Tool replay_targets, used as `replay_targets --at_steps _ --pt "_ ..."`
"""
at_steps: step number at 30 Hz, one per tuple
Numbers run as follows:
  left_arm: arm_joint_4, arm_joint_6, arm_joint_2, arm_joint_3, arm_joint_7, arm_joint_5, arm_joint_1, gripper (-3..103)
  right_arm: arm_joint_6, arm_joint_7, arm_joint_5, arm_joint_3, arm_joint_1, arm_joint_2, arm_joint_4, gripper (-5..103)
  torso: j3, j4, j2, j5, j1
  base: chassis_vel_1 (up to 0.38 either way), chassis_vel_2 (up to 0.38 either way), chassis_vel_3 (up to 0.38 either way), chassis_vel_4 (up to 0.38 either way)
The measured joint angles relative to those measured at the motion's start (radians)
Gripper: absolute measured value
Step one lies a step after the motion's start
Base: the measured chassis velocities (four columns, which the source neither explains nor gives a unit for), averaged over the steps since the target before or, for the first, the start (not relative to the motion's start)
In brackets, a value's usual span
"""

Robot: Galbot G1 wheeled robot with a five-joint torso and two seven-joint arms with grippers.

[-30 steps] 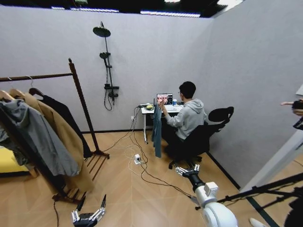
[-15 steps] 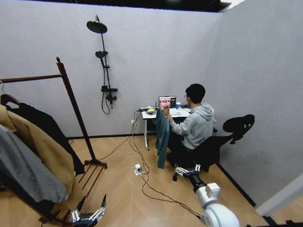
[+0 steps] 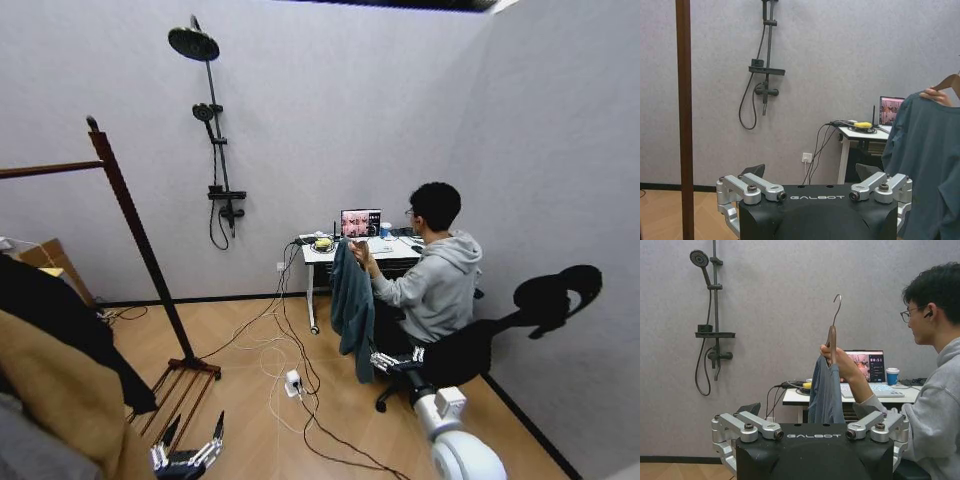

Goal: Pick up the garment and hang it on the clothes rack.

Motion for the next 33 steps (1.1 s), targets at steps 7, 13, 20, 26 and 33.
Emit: replay_targets --at_steps 7,13,20,26,33 --pt "0.0 0.0 0.0 0.0 0.0 0.0 0.0 100 -0.04 0.055 0.009 0.0 0.028 -0.018 -0.003 100 0.0 -0.0003 0.0 -0.0004 0.0 -0.256 0.248 0.234 -0.243" --pt "0.0 0.0 0.0 0.0 0.0 0.0 0.0 100 -0.054 0.097 0.041 0.0 0.133 -0.074 -0.045 100 0.0 0.0 0.0 0.0003 0.001 -0.181 0.177 0.159 -0.172" --pt "0.0 0.0 0.0 0.0 0.0 0.0 0.0 100 -0.081 0.109 0.115 -0.012 0.273 -0.142 -0.145 100 0.0 -0.0002 0.0 0.0006 0.0 -0.028 0.036 0.023 -0.029" --pt "0.0 0.0 0.0 0.0 0.0 0.0 0.0 100 -0.09 0.109 0.172 -0.049 0.442 -0.238 -0.284 100 0.0 -0.0002 0.0 0.0004 -0.001 0.039 -0.059 -0.04 0.034" --pt "0.0 0.0 0.0 0.0 0.0 0.0 0.0 100 -0.107 0.106 0.206 -0.093 0.593 -0.295 -0.384 100 0.0 -0.0001 0.0 0.0003 0.0 0.0 0.0 0.0 0.0"
